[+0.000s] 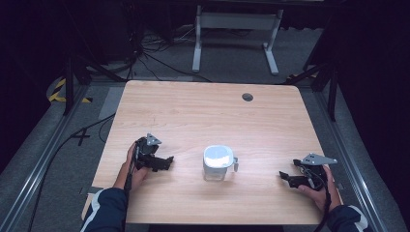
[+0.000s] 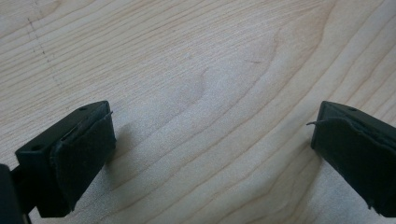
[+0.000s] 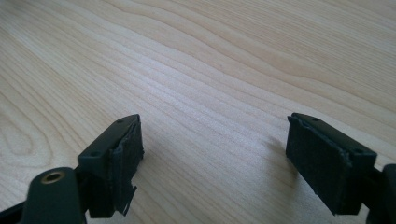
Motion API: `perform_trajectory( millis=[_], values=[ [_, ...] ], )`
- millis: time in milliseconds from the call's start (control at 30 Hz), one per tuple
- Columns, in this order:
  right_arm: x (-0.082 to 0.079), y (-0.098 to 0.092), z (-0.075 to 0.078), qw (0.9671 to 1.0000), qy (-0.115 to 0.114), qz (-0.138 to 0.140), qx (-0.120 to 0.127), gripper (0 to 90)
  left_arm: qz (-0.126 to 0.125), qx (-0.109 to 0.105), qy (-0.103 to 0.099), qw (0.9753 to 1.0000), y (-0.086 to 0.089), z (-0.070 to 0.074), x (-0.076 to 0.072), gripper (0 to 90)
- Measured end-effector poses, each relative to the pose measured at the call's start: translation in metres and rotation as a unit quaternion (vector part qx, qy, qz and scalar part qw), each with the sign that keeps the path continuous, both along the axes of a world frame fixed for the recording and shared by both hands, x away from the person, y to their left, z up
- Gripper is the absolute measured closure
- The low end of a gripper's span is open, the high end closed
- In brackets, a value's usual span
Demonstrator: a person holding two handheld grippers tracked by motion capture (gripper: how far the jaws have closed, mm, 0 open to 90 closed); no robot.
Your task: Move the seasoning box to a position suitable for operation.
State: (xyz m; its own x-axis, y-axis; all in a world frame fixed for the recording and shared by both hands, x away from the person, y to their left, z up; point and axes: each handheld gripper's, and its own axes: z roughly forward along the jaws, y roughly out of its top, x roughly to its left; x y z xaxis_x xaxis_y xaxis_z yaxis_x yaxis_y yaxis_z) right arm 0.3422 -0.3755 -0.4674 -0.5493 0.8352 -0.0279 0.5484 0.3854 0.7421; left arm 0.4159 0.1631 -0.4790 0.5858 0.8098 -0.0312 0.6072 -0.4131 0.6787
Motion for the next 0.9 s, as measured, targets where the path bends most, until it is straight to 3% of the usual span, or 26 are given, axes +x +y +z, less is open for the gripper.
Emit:
perform_trajectory(
  millis=[233,300,333,400,467,533,700,900],
  values=[
    [0.000,0.000,0.000,1.0000,0.000,0.000,0.000,18.8,-0.008,-0.001,-0.003,1.0000,0.002,-0.001,-0.005,0.0],
    [0.000,0.000,0.000,1.0000,0.000,0.000,0.000,18.8,-0.024,0.003,0.001,0.9997,0.005,0.000,-0.008,0.0],
    [0.000,0.000,0.000,1.0000,0.000,0.000,0.000,18.8,-0.023,0.002,-0.007,0.9997,0.005,-0.001,-0.010,0.0],
    [0.000,0.000,0.000,1.0000,0.000,0.000,0.000,19.9,-0.029,0.001,-0.004,0.9996,0.005,-0.001,-0.014,0.0],
    [0.001,0.000,0.001,1.0000,-0.004,0.003,0.001,27.9,-0.041,0.004,-0.006,0.9991,0.007,-0.001,-0.017,0.1],
    [0.003,0.001,0.003,1.0000,-0.005,0.004,0.004,28.8,-0.048,0.004,-0.010,0.9988,0.008,-0.001,-0.021,0.2],
    [0.006,0.011,0.023,0.9979,-0.035,0.028,0.046,33.4,-0.064,0.001,-0.010,0.9979,0.009,-0.002,-0.034,0.4],
    [0.012,0.036,0.048,0.9946,-0.066,0.054,0.059,46.7,-0.074,0.002,-0.011,0.9972,0.008,-0.002,-0.049,0.9]
  ],
)
